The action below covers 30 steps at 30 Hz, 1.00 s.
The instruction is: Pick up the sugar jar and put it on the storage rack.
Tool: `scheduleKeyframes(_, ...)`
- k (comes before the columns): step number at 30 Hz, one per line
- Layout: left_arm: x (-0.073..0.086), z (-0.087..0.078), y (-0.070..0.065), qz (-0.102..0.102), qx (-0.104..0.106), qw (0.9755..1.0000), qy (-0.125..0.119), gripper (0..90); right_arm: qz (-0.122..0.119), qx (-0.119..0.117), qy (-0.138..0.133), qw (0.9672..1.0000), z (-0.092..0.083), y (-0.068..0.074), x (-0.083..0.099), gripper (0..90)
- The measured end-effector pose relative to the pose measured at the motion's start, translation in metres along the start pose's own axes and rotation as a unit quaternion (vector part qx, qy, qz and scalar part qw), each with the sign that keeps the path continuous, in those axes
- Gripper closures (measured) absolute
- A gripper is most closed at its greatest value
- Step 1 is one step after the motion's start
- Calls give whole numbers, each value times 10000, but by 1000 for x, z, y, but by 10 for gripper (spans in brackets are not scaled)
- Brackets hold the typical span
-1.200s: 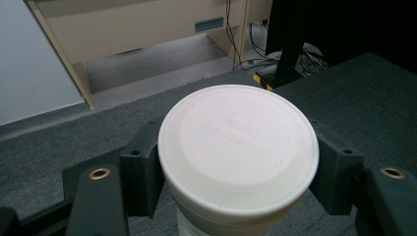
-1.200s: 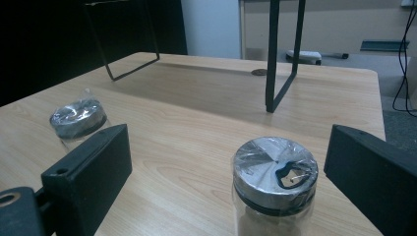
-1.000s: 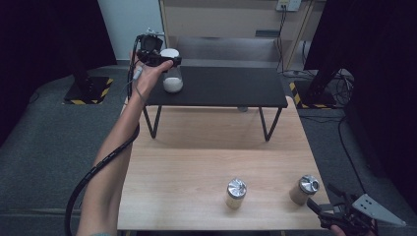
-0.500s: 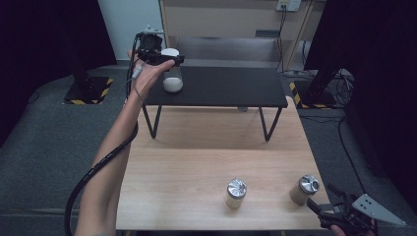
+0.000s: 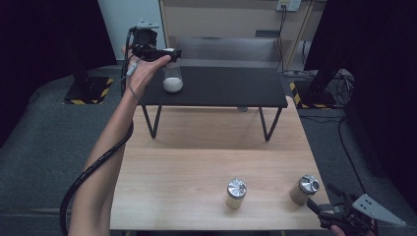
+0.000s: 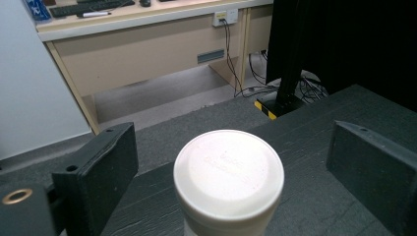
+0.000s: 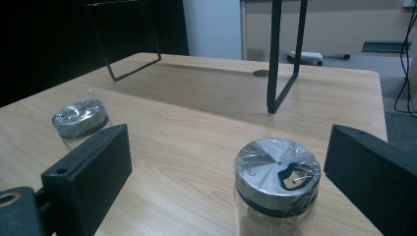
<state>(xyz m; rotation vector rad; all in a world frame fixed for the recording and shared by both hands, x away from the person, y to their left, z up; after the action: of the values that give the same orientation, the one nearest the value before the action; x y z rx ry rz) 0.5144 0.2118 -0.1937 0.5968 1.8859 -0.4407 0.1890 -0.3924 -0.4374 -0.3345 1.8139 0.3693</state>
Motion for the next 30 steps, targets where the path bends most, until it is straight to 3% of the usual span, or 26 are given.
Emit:
scheduleKeyframes(6,2,-13,-1,38,143,9999,11,46,-11,-1,-12,10000,0,0,0,45)
scheduleKeyframes(20,24,-43,3,-3,417,9990,-156,30,-21,-2,2,10000,0,1,-1,45)
scheduleKeyframes(30,38,-66,-7,225,547,9980,-202,29,-43,-6,-6,10000,1,2,-1,45)
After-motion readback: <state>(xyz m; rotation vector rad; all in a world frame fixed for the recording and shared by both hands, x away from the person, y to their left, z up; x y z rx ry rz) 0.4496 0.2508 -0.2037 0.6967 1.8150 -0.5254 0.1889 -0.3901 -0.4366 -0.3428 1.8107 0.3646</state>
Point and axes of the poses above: each handheld gripper's, and its own axes: z roughly forward along the jaws, x roughly out of its underside, y roughly to its left, the point moved 9 cm from there along z, roughly forward along the jaws, and after that the axes turned 8 degrees about x, right-handed, at the moved point
